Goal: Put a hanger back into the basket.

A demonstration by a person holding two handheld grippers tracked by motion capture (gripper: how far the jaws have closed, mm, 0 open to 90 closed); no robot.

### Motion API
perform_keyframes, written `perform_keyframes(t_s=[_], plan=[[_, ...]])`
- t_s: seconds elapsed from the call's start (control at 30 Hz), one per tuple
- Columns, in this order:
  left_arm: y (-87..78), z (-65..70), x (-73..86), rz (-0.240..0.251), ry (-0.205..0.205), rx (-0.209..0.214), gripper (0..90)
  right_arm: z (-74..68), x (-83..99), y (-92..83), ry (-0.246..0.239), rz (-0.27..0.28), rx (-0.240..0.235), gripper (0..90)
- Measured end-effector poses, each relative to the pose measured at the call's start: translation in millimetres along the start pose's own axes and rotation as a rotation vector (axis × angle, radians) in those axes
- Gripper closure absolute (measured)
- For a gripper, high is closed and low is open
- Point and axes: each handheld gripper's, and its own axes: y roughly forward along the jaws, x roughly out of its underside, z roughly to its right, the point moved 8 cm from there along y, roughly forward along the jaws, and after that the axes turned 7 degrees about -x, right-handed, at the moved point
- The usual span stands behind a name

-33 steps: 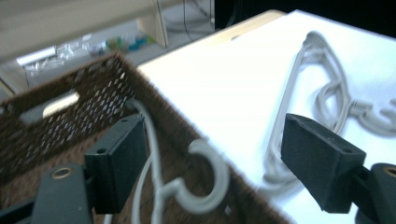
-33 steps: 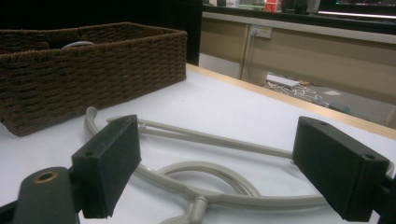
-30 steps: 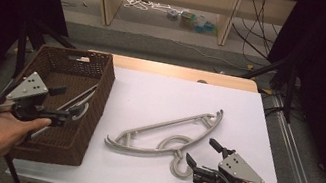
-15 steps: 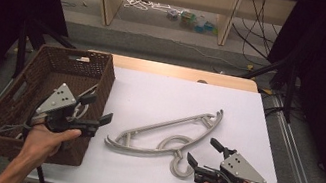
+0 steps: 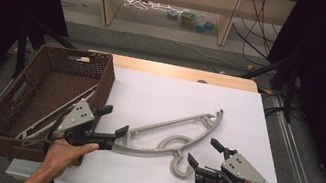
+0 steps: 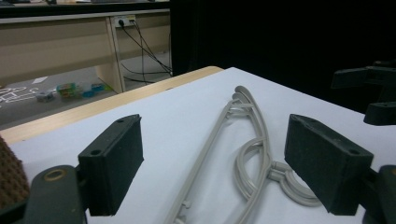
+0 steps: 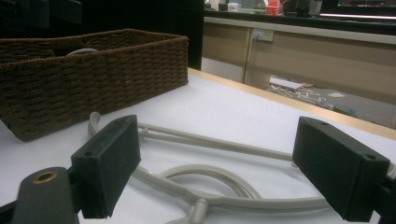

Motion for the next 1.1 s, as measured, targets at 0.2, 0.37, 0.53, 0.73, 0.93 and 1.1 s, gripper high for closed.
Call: perform_keyframes(t_s=[0.2,0.37,0.53,0.73,0.93,1.1], plan=[[5.9,6.8,16.8,-0.036,0.09,0.007,19.4,0.4,-0.2,-1.1,-0.004,-0.001,0.004,15.9],[12.6,17.7,33.8,-0.067,0.025,0.015,19.2,-0.8,0.8,-1.6,-0.004,-0.014,0.004,15.9],[19.9,27.6,43.3,-0.11,0.035,0.058,17.7,-0.3,0.1,0.3,-0.007,0.001,-0.002,15.8],[29.1,33.8,49.4,-0.158,0.067,0.08,17.3,-1.1,1.2,-0.3,0.0,-0.004,-0.003,15.8],[46.7,41.8,59.3,-0.235,0.109,0.103,18.2,1.3,2.8,-0.4,-0.006,-0.016,0.009,15.8],[59.9,45.2,70.4,-0.31,0.168,0.123,20.4,0.4,0.4,0.6,-0.033,0.004,0.01,15.8]])
